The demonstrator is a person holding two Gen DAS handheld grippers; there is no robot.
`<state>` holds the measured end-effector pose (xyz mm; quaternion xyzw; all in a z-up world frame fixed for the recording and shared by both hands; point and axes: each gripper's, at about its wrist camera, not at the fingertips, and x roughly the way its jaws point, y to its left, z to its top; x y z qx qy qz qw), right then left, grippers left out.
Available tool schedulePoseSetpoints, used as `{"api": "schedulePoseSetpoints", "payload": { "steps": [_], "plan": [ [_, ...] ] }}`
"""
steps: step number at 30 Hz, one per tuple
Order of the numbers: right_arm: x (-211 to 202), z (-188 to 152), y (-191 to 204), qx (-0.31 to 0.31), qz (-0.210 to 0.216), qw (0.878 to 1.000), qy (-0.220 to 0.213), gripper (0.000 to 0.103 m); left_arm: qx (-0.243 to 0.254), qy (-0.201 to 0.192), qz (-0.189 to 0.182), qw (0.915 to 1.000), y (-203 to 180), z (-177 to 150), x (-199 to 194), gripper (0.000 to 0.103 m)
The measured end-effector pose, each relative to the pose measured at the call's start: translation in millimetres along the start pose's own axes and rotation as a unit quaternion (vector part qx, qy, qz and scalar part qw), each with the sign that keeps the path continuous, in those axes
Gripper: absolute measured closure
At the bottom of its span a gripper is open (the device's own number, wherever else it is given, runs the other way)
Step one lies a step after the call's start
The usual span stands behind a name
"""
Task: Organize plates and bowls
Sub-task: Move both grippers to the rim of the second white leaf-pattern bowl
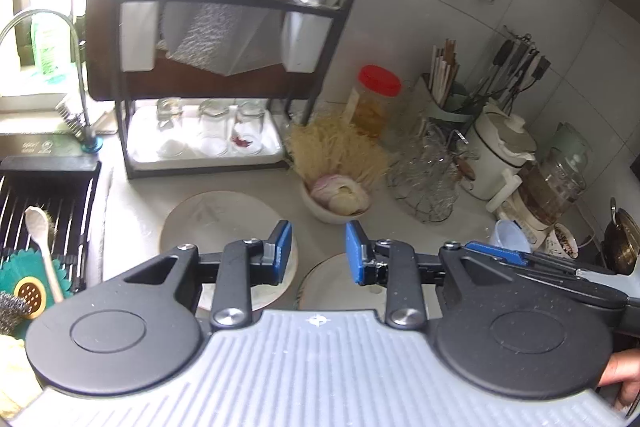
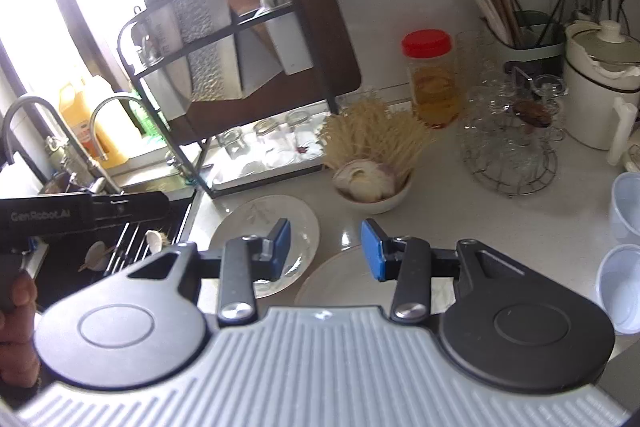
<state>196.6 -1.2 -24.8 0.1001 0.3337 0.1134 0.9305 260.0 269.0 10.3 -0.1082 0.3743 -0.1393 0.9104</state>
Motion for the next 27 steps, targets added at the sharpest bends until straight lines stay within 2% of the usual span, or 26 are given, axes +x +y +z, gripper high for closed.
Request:
{"api": "schedulePoseSetpoints", "payload": {
  "steps": [10, 13, 18, 25, 27],
  "plan": [
    [27, 1, 24, -0.011, 0.002, 1.0, 0.021, 0.061, -0.033, 0.006, 0.016, 0.9993, 43, -5, 9, 0.066],
    [32, 3, 25, -0.011, 0.0, 1.0, 0.022, 0.061, -0.051, 0.014, 0.005, 0.9986, 54, -2, 23, 0.066],
    [57, 8, 27, 0.0, -0.019, 0.999, 0.028, 0.061, -0.039, 0.013, 0.006, 0.9991, 61, 6, 39, 0.065],
    [103, 15, 23, 0.031, -0.013, 0.998, 0.044, 0.061, -0.072, 0.053, -0.012, 0.9959, 91, 11, 77, 0.06],
    [115, 15, 20, 0.039, -0.012, 0.998, 0.057, 0.061, -0.073, 0.065, -0.005, 0.9952, 99, 12, 89, 0.058]
  ]
}}
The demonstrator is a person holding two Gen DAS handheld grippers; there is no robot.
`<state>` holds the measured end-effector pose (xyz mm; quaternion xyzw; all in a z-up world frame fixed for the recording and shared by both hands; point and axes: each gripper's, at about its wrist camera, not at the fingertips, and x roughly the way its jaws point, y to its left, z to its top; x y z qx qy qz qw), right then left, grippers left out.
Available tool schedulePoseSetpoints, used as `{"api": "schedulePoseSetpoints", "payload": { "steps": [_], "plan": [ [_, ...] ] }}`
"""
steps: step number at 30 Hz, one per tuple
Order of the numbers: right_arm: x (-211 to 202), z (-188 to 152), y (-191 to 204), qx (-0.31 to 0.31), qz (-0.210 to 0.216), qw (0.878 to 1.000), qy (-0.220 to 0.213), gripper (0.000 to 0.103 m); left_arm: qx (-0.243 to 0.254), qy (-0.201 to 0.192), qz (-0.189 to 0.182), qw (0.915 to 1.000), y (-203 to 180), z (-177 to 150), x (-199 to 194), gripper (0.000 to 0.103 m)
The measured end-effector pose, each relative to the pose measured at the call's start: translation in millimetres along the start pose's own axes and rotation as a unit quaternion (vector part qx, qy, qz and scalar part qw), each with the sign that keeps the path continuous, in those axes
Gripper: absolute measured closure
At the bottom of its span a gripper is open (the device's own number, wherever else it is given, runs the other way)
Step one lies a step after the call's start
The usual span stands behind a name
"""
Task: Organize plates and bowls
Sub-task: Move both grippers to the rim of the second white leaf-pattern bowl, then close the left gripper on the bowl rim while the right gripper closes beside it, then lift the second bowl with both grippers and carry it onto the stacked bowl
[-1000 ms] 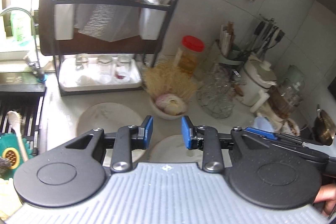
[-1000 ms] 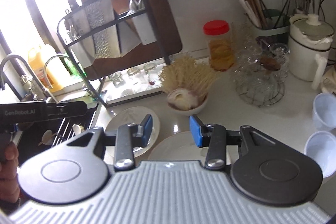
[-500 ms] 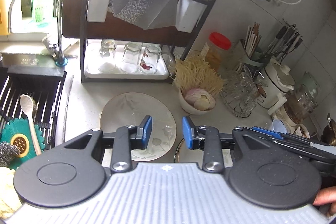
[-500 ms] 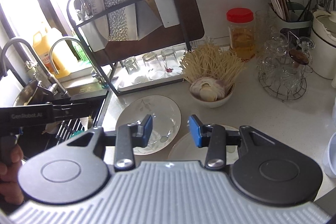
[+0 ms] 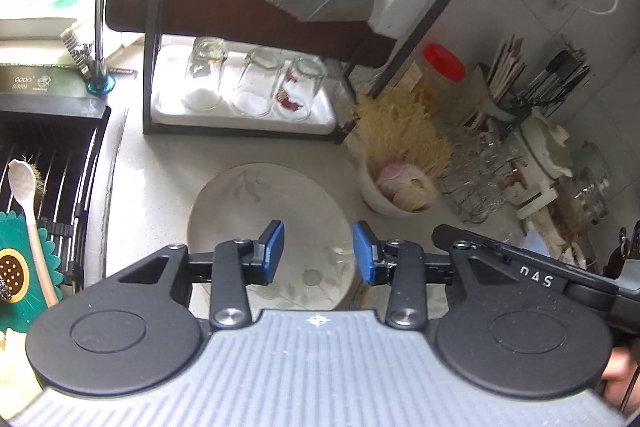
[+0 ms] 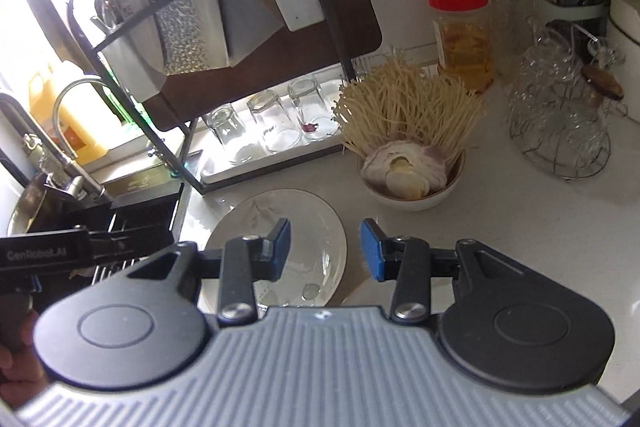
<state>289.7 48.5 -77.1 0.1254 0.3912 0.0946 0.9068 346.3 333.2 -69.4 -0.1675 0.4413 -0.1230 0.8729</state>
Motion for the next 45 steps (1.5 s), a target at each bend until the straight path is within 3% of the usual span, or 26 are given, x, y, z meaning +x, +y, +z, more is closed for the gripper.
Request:
{"api": "schedulePoseSetpoints", "payload": {
  "steps": [9, 13, 21, 26, 34, 42, 45],
  "plan": [
    [48, 0, 0, 0.018, -0.014, 0.998, 0.051, 0.061, -0.021, 0.046, 0.024, 0.9984, 42, 9, 42, 0.056],
    [67, 1, -3, 0.031, -0.038, 0.997, 0.067, 0.061, -0.022, 0.078, 0.008, 0.9967, 53, 15, 58, 0.056],
    [98, 3, 4, 0.015, -0.042, 0.994, 0.097, 0.062, 0.007, 0.089, 0.036, 0.9954, 70, 17, 83, 0.056],
    [115, 1, 7, 0.01, -0.053, 0.992, 0.114, 0.066, -0.002, 0.099, 0.036, 0.9944, 86, 19, 96, 0.057],
    [136, -4, 12, 0.003, -0.062, 0.989, 0.136, 0.079, 0.031, 0.12, 0.04, 0.9915, 94, 17, 111, 0.062],
    [143, -7, 10, 0.01, -0.073, 0.986, 0.149, 0.083, 0.025, 0.138, 0.012, 0.99, 108, 16, 125, 0.084],
    [144, -9, 9, 0.015, -0.073, 0.986, 0.149, 0.084, 0.029, 0.14, 0.004, 0.9897, 110, 16, 127, 0.085]
  ]
}}
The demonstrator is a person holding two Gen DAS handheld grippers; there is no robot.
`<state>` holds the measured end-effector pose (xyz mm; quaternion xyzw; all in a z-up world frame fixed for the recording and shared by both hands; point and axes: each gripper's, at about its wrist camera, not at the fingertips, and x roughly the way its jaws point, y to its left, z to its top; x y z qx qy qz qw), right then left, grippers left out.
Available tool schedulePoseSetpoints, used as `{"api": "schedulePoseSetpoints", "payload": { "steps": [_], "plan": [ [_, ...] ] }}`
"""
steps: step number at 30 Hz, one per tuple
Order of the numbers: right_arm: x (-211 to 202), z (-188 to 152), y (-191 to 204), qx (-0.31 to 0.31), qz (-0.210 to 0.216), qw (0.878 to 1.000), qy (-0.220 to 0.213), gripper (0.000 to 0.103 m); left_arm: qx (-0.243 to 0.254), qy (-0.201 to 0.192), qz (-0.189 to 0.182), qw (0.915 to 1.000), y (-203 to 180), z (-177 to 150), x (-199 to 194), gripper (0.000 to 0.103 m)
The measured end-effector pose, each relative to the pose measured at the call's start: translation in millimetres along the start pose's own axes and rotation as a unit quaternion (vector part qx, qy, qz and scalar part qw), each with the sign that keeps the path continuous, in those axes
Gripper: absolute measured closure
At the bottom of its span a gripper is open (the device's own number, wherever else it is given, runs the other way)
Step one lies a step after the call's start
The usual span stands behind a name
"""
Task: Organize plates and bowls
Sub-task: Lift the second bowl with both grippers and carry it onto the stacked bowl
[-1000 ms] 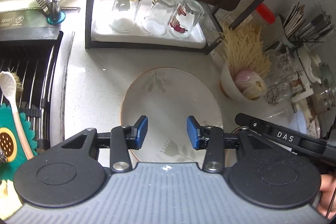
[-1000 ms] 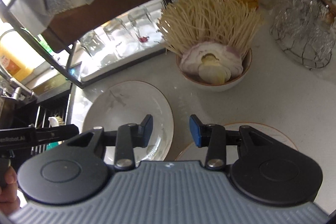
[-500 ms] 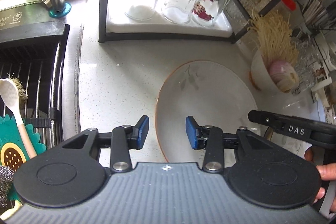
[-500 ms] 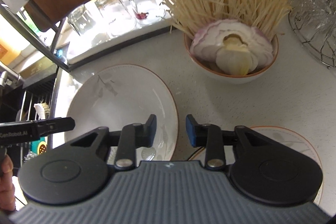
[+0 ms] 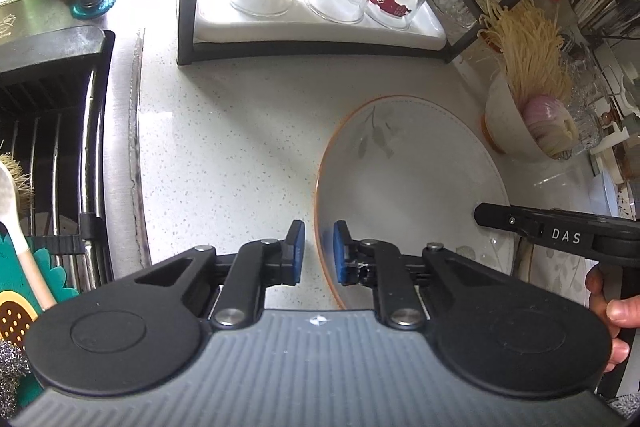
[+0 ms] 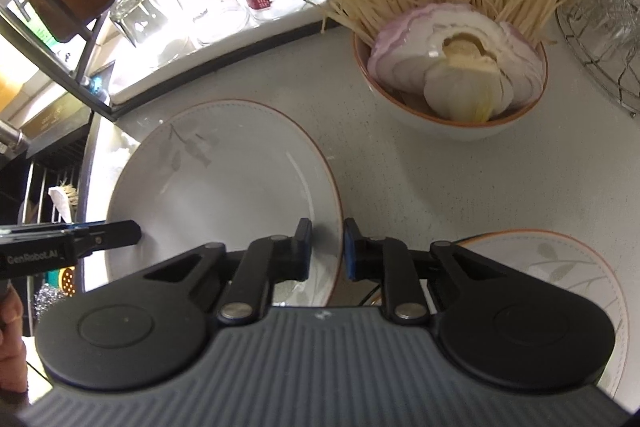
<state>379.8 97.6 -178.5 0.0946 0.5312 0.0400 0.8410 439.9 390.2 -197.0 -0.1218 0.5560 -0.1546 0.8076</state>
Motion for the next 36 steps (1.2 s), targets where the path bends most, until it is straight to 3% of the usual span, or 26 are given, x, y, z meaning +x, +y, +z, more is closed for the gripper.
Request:
{"api": "schedulePoseSetpoints", "payload": {
  "steps": [13, 22, 36],
  "plan": [
    [2, 0, 0, -0.008, 0.006, 1.0, -0.014, 0.084, 0.014, -0.001, -0.005, 0.9999, -4, 5, 8, 0.087],
    [-5, 3, 7, -0.015, 0.017, 1.0, 0.002, 0.083, 0.001, -0.004, -0.003, 1.0, 1, 8, -2, 0.088],
    [-69, -3, -6, 0.021, 0.037, 0.998, -0.049, 0.083, 0.02, -0.054, -0.017, 0.9982, -37, 22, -58, 0.089]
  ]
}}
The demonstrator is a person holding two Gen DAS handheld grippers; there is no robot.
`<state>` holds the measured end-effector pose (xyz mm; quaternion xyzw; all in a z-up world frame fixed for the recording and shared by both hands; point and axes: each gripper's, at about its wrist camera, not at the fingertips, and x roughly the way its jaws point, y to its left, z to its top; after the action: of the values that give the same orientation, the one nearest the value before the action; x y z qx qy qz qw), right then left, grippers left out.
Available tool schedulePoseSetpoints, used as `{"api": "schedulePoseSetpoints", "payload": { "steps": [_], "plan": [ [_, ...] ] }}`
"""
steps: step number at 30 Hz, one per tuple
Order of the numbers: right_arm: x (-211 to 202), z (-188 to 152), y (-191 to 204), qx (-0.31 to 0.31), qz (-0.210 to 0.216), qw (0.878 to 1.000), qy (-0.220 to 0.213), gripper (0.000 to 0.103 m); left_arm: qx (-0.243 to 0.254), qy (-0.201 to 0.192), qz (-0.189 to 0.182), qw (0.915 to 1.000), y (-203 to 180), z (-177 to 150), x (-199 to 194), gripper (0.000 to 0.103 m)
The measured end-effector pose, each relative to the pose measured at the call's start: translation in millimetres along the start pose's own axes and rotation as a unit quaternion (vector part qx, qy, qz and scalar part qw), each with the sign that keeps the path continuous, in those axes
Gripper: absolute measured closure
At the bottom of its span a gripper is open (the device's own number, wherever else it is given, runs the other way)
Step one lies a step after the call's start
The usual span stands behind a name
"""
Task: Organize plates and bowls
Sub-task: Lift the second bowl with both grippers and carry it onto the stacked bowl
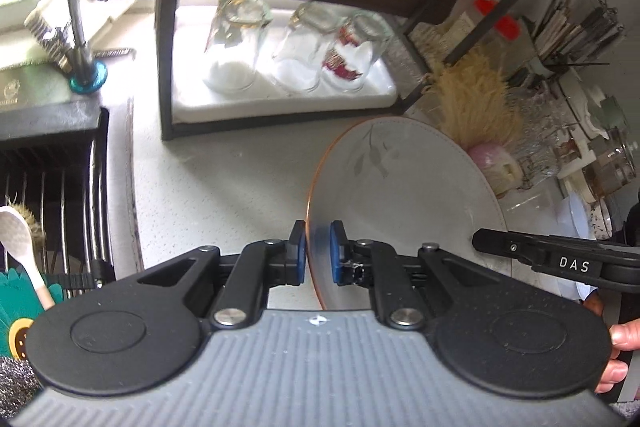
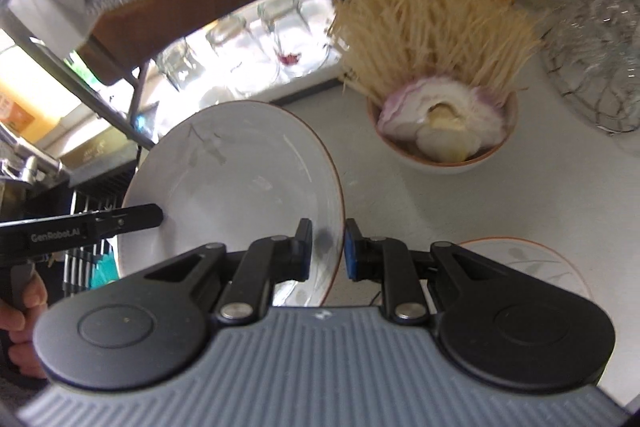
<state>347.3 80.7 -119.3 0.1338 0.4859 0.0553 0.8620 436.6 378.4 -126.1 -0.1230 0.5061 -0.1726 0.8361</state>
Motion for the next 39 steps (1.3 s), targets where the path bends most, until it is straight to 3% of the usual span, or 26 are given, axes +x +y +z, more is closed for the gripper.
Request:
{"api": "schedulePoseSetpoints", "payload": {
  "steps": [6, 17, 28, 39],
  "plan": [
    [-41, -5, -20, 0.049, 0.016, 0.998, -0.026, 0.083, 0.028, -0.017, -0.01, 0.9994, -34, 1, -20, 0.089],
    [-96, -29, -57, 0.08, 0.002, 0.994, -0.079, 0.083, 0.081, -0.028, -0.026, 0.996, -99, -10, -38, 0.089],
    [-115, -55, -95, 0.095, -0.012, 0.992, -0.088, 0.083, 0.105, -0.004, -0.033, 0.9939, -141, -39, -25, 0.089],
    [-90, -74, -128, 0.098, -0.026, 0.993, -0.064, 0.083, 0.11, 0.032, -0.014, 0.9933, -157, -62, 15, 0.089]
  ]
}}
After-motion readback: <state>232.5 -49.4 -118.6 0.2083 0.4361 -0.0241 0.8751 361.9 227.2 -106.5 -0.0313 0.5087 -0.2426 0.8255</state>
